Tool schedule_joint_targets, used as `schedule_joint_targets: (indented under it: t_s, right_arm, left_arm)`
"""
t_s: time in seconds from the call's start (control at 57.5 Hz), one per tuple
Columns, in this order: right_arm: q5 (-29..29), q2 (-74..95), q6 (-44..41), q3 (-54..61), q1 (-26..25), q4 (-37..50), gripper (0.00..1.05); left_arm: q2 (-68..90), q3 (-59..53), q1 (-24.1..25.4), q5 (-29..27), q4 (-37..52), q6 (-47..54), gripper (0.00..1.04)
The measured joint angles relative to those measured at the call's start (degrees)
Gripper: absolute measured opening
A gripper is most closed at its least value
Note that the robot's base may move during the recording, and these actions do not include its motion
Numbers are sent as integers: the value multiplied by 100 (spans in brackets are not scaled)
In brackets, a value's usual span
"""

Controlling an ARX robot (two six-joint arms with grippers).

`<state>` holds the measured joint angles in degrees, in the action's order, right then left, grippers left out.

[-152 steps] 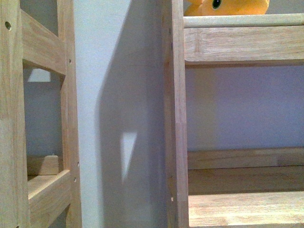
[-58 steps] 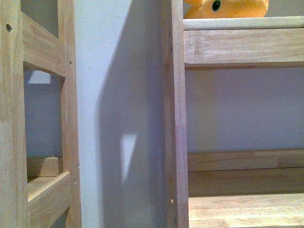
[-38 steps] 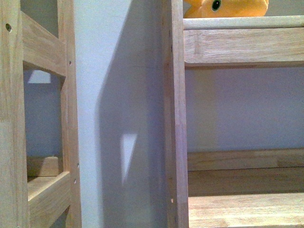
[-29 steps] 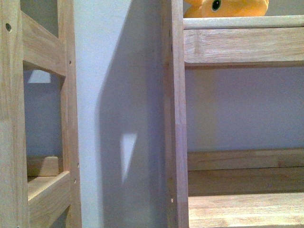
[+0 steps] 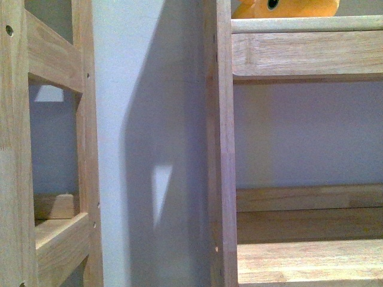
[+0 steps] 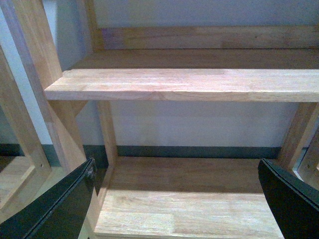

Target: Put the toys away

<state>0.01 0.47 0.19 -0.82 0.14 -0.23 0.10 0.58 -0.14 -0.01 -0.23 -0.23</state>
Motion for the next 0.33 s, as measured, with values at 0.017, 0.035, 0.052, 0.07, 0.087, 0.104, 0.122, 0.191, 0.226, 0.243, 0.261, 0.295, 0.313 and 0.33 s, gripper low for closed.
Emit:
schedule_joint_targets:
  t_s: [0.017, 0.035, 0.052, 0.07, 0.087, 0.104, 0.122, 0.191, 0.226, 0.243, 0.261, 0.295, 0.313, 0.33]
  right_arm:
    - [0, 0, 0, 0, 0, 2, 98]
    - [0, 0, 0, 0, 0, 0, 98]
    - [0, 0, 0, 0, 0, 2, 98]
    - [0, 0, 0, 0, 0, 0, 98]
    - [0, 0, 0, 0, 0, 0, 98]
    - [0, 0, 0, 0, 0, 2, 98]
    - [0, 0, 0, 0, 0, 2, 98]
    - [0, 0, 0, 0, 0, 0, 98]
    - [0, 0, 0, 0, 0, 2, 98]
    - [0, 0, 0, 0, 0, 2, 98]
    - [0, 0, 0, 0, 0, 0, 98]
    - [0, 0, 0, 0, 0, 2, 98]
    - [0, 0, 0, 0, 0, 2, 98]
    - [0, 0, 0, 0, 0, 0, 98]
  left_arm:
    - [0, 0, 0, 0, 0, 0, 98]
    - [0, 0, 0, 0, 0, 0, 98]
    - [0, 0, 0, 0, 0, 0, 98]
    - [0, 0, 0, 0, 0, 0, 98]
    - [0, 0, 0, 0, 0, 0, 98]
    - [0, 0, 0, 0, 0, 0, 98]
    - [0, 0, 0, 0, 0, 0, 98]
    - [0, 0, 0, 0, 0, 0, 98]
    - [0, 2, 0, 0, 0, 0, 98]
    - [0, 2, 0, 0, 0, 0, 98]
    - [0, 0, 0, 0, 0, 0, 98]
    - [0, 0, 0, 0, 0, 0, 98]
    - [0, 0, 0, 0, 0, 0, 98]
    - [0, 0, 0, 0, 0, 0, 98]
